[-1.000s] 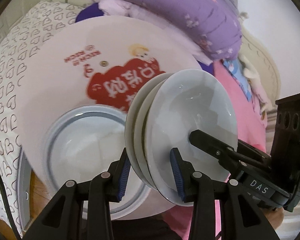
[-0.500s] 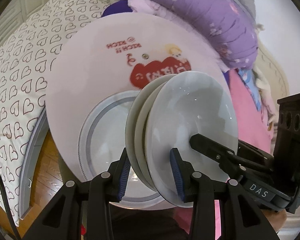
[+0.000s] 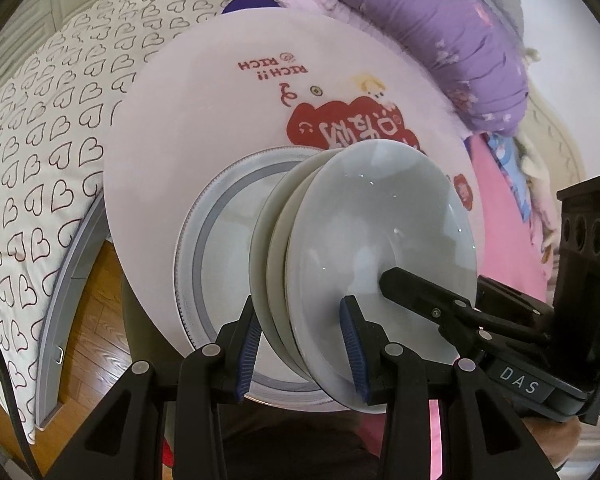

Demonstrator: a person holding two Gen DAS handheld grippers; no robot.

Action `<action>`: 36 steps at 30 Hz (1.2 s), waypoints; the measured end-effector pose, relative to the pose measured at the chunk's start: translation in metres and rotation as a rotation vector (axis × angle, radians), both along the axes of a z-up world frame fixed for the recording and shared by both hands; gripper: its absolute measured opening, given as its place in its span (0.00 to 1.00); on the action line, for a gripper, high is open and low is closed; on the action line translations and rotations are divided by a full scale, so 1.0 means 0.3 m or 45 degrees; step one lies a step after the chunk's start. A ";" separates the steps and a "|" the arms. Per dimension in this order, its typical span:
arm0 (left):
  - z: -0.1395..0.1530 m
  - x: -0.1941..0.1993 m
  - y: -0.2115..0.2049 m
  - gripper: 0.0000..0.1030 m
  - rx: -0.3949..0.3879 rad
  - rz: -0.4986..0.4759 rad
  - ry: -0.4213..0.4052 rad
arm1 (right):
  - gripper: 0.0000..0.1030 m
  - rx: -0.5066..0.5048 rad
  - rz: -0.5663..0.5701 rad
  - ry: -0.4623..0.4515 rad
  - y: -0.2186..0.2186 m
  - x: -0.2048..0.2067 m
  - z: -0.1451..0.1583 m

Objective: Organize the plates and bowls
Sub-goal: 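Lift and carry the bowl stack with both grippers over the grey-rimmed plate stack, then lower the bowl stack onto the plate stack with both grippers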

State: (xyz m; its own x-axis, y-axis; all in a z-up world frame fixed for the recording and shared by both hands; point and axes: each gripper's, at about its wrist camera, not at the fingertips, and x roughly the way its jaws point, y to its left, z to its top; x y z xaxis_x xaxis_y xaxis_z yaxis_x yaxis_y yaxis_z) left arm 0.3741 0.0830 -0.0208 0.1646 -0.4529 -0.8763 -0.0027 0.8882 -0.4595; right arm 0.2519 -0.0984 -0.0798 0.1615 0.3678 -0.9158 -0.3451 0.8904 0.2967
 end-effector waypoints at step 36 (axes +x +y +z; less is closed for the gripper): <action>-0.092 0.030 -0.040 0.53 -0.025 0.001 0.036 | 0.39 -0.060 -0.002 0.024 0.019 0.014 -0.034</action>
